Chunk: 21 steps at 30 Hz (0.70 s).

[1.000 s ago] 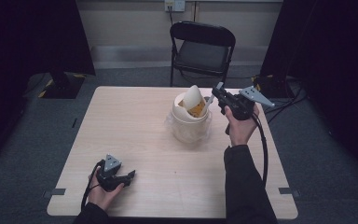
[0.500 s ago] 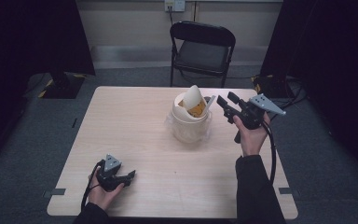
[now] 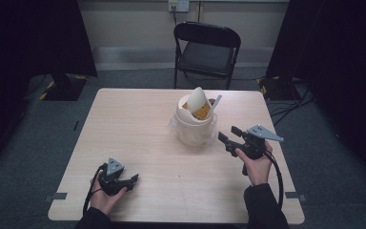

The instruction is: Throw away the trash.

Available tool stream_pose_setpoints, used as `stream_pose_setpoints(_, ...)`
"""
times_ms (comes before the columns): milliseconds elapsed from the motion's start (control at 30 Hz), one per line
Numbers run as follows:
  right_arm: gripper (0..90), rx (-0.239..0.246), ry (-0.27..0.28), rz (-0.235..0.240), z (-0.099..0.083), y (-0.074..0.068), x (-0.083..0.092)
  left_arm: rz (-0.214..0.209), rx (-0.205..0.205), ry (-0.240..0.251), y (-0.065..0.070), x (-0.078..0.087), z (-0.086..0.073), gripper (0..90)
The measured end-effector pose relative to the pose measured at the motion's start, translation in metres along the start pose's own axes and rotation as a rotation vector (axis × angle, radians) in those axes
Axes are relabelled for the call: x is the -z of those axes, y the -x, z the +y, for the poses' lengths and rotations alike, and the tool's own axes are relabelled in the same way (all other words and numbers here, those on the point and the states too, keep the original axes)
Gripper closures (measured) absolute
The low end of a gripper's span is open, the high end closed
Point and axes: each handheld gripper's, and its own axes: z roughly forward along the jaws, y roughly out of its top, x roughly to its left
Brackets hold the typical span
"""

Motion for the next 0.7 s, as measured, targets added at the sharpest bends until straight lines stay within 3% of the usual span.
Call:
stream_pose_setpoints(33, 34.6, -0.012, -0.029, -0.006, -0.011, 0.002, 0.003, 0.0, 0.0, 0.0, 0.0, 0.0, 0.0, 31.7)
stream_pose_setpoints(267, 34.1, -0.02, -0.1, -0.053, -0.035, 0.012, 0.012, 0.0, -0.001, -0.002, 0.0, 0.0, 0.0, 31.2)
stream_pose_setpoints(433, 33.5, -0.03, -0.199, -0.099, -0.059, 0.028, 0.021, -0.005, -0.002, -0.001, 0.0, 0.0, 0.0, 30.7)
stream_pose_setpoints(700, 31.2, 0.0, -0.272, -0.177, -0.07, 0.044, 0.029, -0.008, -0.01, -0.002, 0.0, 0.0, 0.0, 29.4)
